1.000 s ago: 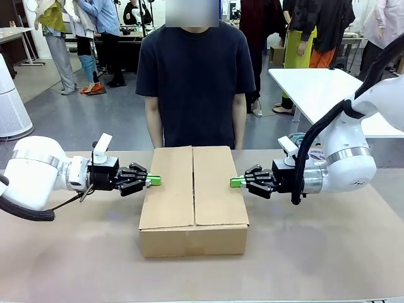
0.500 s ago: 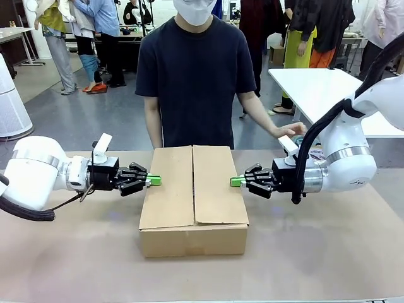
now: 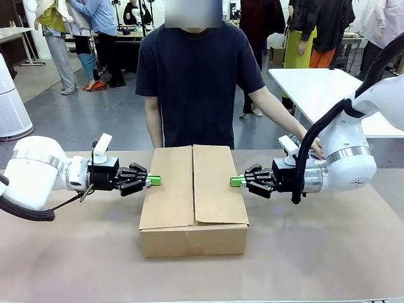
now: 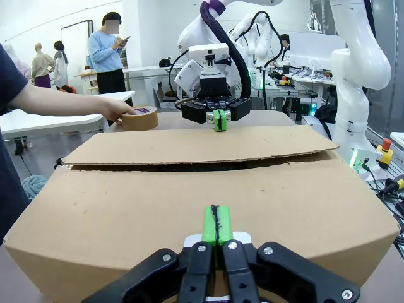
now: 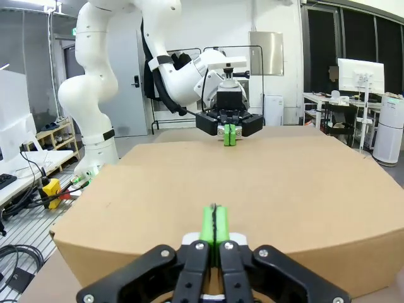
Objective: Wrap the clocks to prevent damage.
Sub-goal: After the human seals the box with tape, release both hands from the side flaps of the Package Box.
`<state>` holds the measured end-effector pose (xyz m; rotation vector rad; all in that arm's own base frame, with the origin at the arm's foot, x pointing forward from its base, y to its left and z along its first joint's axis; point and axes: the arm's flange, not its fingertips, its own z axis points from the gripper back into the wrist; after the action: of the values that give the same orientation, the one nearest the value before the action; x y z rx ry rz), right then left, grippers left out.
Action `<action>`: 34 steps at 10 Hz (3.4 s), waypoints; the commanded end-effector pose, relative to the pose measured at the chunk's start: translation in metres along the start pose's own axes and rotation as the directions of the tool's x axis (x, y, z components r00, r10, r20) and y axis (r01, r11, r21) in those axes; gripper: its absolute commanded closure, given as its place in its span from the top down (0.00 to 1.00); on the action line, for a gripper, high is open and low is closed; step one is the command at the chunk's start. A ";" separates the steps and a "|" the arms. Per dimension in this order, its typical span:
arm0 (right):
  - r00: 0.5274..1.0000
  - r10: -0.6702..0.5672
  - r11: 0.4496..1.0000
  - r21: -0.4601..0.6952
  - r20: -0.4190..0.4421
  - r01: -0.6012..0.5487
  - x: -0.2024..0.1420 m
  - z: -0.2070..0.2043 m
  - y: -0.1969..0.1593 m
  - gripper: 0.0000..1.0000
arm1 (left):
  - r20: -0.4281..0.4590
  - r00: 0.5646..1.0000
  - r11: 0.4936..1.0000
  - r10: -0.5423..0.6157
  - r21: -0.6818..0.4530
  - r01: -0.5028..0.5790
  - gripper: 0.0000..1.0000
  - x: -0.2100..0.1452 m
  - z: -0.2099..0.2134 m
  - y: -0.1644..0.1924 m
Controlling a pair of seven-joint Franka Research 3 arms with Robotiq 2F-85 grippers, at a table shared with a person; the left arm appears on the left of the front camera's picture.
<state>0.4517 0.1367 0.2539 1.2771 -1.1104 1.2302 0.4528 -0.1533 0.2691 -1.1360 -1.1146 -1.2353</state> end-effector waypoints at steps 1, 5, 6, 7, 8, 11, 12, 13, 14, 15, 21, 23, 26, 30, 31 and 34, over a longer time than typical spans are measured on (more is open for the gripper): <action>1.000 -0.014 1.000 -0.007 -0.004 0.014 -0.002 0.001 0.000 0.01 | -0.012 1.000 1.000 0.002 0.006 -0.002 0.00 -0.003 0.000 0.000; 1.000 -0.014 1.000 -0.007 -0.004 0.014 -0.002 0.001 0.000 0.01 | -0.012 1.000 1.000 0.002 0.006 -0.002 0.00 -0.003 0.000 0.000; 1.000 -0.014 1.000 -0.007 -0.004 0.014 -0.002 0.001 0.000 0.01 | -0.012 1.000 1.000 0.002 0.006 -0.002 0.00 -0.003 0.000 0.000; 1.000 -0.014 1.000 -0.007 -0.004 0.014 -0.002 0.001 0.000 0.01 | -0.012 1.000 1.000 0.002 0.006 -0.002 0.00 -0.003 0.000 0.000; 1.000 -0.014 1.000 -0.007 -0.004 0.014 -0.002 0.001 0.000 0.01 | -0.012 1.000 1.000 0.002 0.006 -0.002 0.00 -0.003 0.000 0.000; 1.000 -0.014 1.000 -0.007 -0.004 0.014 -0.002 0.001 0.000 0.01 | -0.012 1.000 1.000 0.002 0.006 -0.002 0.00 -0.003 0.000 0.000; 1.000 -0.014 1.000 -0.007 -0.004 0.014 -0.002 0.001 0.000 0.01 | -0.012 1.000 1.000 0.002 0.006 -0.002 0.00 -0.003 0.000 0.000; 1.000 -0.014 1.000 -0.007 -0.004 0.014 -0.002 0.001 0.000 0.01 | -0.012 1.000 1.000 0.002 0.006 -0.002 0.00 -0.003 0.000 0.000; 1.000 -0.014 1.000 -0.007 -0.004 0.014 -0.002 0.001 0.000 0.01 | -0.012 1.000 1.000 0.002 0.006 -0.002 0.00 -0.003 0.000 0.000; 1.000 -0.014 1.000 -0.007 -0.004 0.014 -0.002 0.001 0.000 0.01 | -0.012 1.000 1.000 0.002 0.006 -0.002 0.00 -0.003 0.000 0.000; 1.000 -0.014 1.000 -0.007 -0.004 0.014 -0.002 0.001 0.000 0.01 | -0.012 1.000 1.000 0.002 0.006 -0.002 0.00 -0.003 0.000 0.000; 1.000 -0.014 1.000 -0.007 -0.004 0.014 -0.002 0.001 0.000 0.01 | -0.012 1.000 1.000 0.002 0.006 -0.002 0.00 -0.003 0.000 0.000; 1.000 -0.014 1.000 -0.007 -0.004 0.014 -0.002 0.001 0.000 0.01 | -0.012 1.000 1.000 0.002 0.006 -0.002 0.00 -0.003 0.000 0.000; 1.000 -0.014 1.000 -0.007 -0.004 0.014 -0.002 0.001 0.000 0.01 | -0.012 1.000 1.000 0.002 0.006 -0.002 0.00 -0.003 0.000 0.000; 1.000 -0.014 1.000 -0.007 -0.004 0.014 -0.002 0.001 0.000 0.01 | -0.012 1.000 1.000 0.002 0.006 -0.002 0.00 -0.003 0.000 0.000; 1.000 -0.014 1.000 -0.007 -0.004 0.014 -0.002 0.001 0.000 0.01 | -0.012 1.000 1.000 0.002 0.006 -0.002 0.00 -0.003 0.000 0.000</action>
<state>0.4517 0.1367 0.2539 1.2772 -1.1103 1.2300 0.4528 -0.1533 0.2691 -1.1360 -1.1146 -1.2353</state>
